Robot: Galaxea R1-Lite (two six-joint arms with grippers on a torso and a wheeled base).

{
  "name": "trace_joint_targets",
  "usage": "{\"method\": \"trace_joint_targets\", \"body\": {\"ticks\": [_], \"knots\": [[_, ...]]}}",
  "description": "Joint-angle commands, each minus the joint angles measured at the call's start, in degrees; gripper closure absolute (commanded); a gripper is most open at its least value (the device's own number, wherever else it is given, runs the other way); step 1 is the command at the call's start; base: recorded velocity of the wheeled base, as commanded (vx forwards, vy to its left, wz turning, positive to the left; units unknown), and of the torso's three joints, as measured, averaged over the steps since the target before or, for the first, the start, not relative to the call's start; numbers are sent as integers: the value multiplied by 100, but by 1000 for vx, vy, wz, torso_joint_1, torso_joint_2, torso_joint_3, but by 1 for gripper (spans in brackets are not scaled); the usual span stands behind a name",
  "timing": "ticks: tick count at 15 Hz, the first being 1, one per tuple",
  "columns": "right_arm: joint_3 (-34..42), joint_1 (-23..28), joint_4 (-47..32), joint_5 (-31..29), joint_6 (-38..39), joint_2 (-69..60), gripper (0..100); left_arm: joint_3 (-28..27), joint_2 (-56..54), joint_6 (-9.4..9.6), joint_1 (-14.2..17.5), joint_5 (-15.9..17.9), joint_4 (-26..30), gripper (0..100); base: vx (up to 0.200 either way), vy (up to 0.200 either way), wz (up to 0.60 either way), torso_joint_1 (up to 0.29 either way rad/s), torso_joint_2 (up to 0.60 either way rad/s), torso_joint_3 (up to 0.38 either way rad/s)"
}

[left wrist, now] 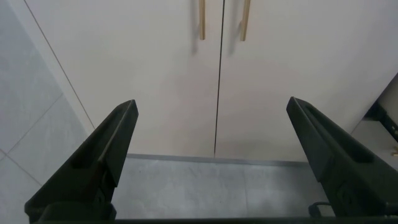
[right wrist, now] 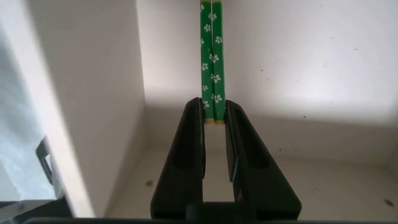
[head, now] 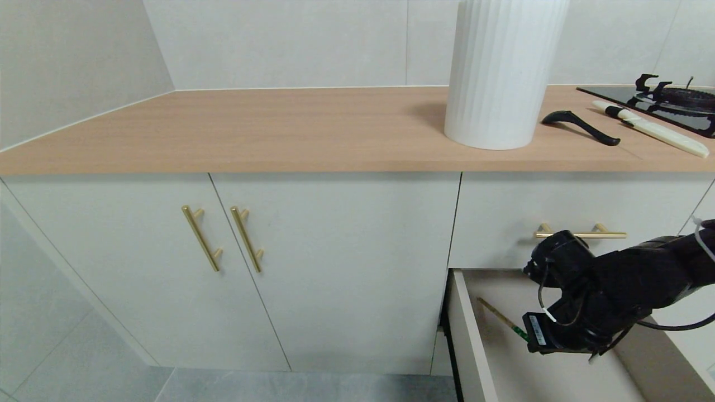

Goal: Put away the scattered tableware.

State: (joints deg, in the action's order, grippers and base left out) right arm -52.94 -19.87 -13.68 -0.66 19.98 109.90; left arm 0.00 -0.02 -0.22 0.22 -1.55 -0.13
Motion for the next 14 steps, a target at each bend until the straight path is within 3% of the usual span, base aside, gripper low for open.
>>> {"method": "trace_joint_targets", "body": {"ticks": [1, 7, 14], "knots": [[74, -8, 181, -22, 6, 436, 100, 0, 2, -4, 4, -3, -4, 0, 0, 0, 0, 0, 0, 0], [531, -8, 1526, -136, 15, 981, 100, 0, 2, -4, 4, -3, -4, 0, 0, 0, 0, 0, 0, 0], [575, -8, 2009, -330, 138, 1297, 100, 0, 2, -4, 4, -3, -4, 0, 0, 0, 0, 0, 0, 0]]}}
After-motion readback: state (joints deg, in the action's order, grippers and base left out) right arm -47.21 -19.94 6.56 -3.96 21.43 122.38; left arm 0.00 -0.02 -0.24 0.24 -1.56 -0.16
